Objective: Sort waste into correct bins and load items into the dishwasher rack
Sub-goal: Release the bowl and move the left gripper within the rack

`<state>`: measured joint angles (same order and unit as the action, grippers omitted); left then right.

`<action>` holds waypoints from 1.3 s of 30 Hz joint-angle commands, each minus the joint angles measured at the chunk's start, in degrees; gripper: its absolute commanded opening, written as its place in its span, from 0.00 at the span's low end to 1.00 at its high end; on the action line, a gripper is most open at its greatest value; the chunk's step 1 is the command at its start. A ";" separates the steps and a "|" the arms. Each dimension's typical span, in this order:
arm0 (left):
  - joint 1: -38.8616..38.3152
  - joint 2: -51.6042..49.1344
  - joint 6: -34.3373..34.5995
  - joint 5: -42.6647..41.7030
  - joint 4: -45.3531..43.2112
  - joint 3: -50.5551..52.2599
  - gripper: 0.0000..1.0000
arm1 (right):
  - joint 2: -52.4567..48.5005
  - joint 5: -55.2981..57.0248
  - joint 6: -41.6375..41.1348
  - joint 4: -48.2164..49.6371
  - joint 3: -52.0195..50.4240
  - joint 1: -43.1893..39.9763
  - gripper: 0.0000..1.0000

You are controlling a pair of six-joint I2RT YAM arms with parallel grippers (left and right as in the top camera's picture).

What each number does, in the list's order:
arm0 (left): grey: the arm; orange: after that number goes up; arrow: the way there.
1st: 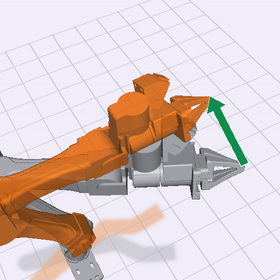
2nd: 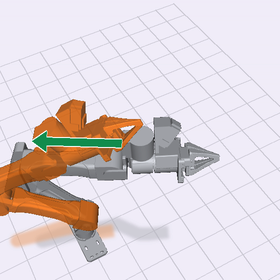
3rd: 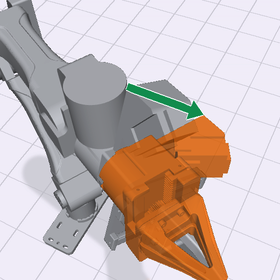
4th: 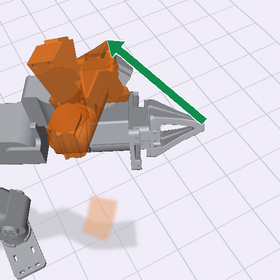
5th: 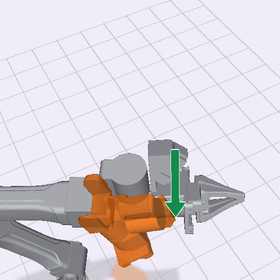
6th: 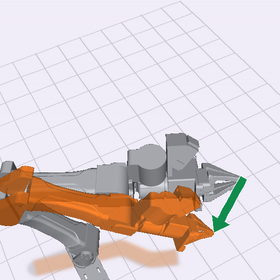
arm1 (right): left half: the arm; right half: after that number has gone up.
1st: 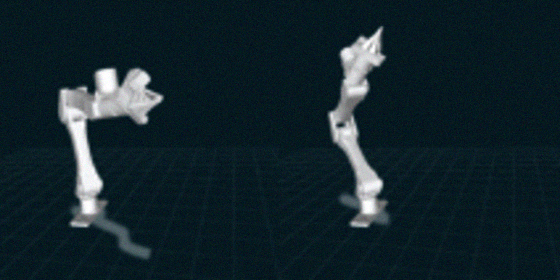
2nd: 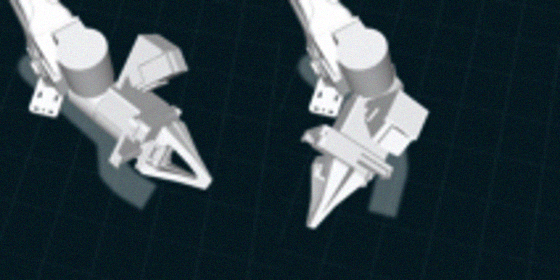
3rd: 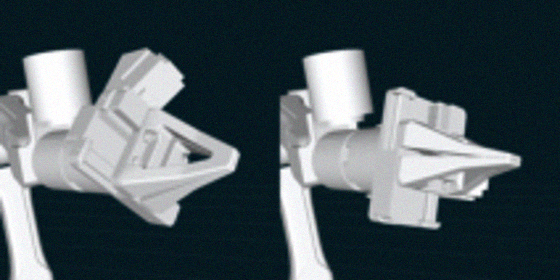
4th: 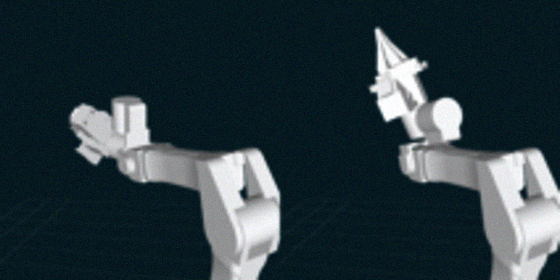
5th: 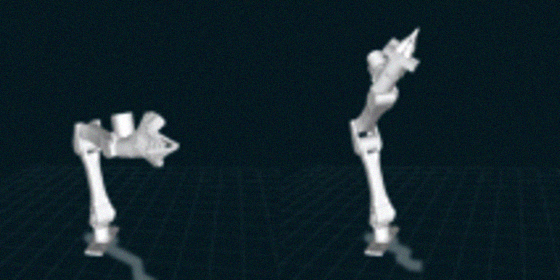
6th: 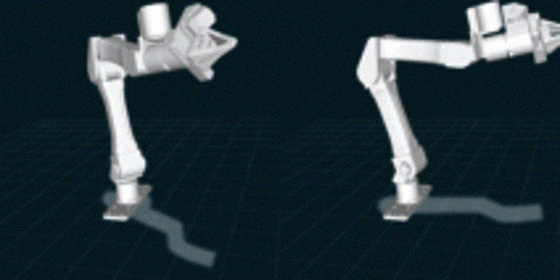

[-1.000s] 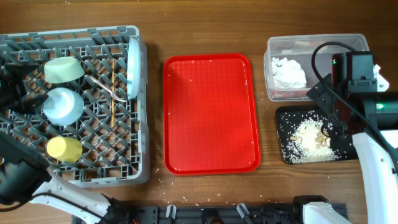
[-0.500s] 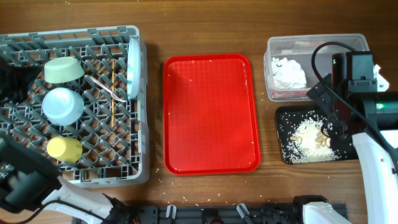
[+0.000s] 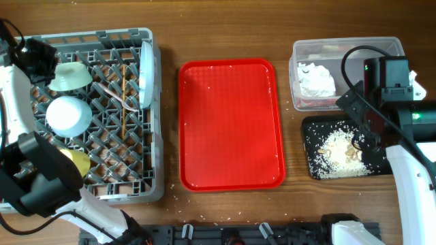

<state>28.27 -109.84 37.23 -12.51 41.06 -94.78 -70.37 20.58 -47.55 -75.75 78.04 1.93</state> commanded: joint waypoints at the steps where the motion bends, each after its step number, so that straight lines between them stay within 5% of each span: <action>1: -0.04 -3.15 0.72 0.74 -0.11 -0.04 0.04 | 0.46 -0.07 -0.48 0.09 0.26 -0.13 1.00; 17: 3.17 -1.29 -2.45 -0.79 10.97 -0.04 0.04 | 0.46 -0.07 -0.50 0.09 0.26 -0.13 1.00; 25: 5.40 9.73 -2.47 -20.81 14.69 -0.04 0.04 | 0.46 -0.07 -0.52 0.09 0.26 -0.13 1.00; 30: 5.40 16.22 -2.54 -26.69 29.27 -0.04 0.04 | 0.46 -0.07 -0.48 0.09 0.26 -0.13 1.00; 35: 5.38 22.03 -22.21 -39.10 41.53 -0.04 0.18 | 0.46 -0.07 -0.50 0.09 0.26 -0.13 1.00; 39: 5.38 27.15 -34.38 -39.45 51.47 -0.04 0.22 | 0.46 -0.07 -0.50 0.09 0.26 -0.13 1.00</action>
<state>33.58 -87.02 16.38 -48.03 88.62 -94.78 -70.37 20.58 -47.57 -75.70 78.04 1.93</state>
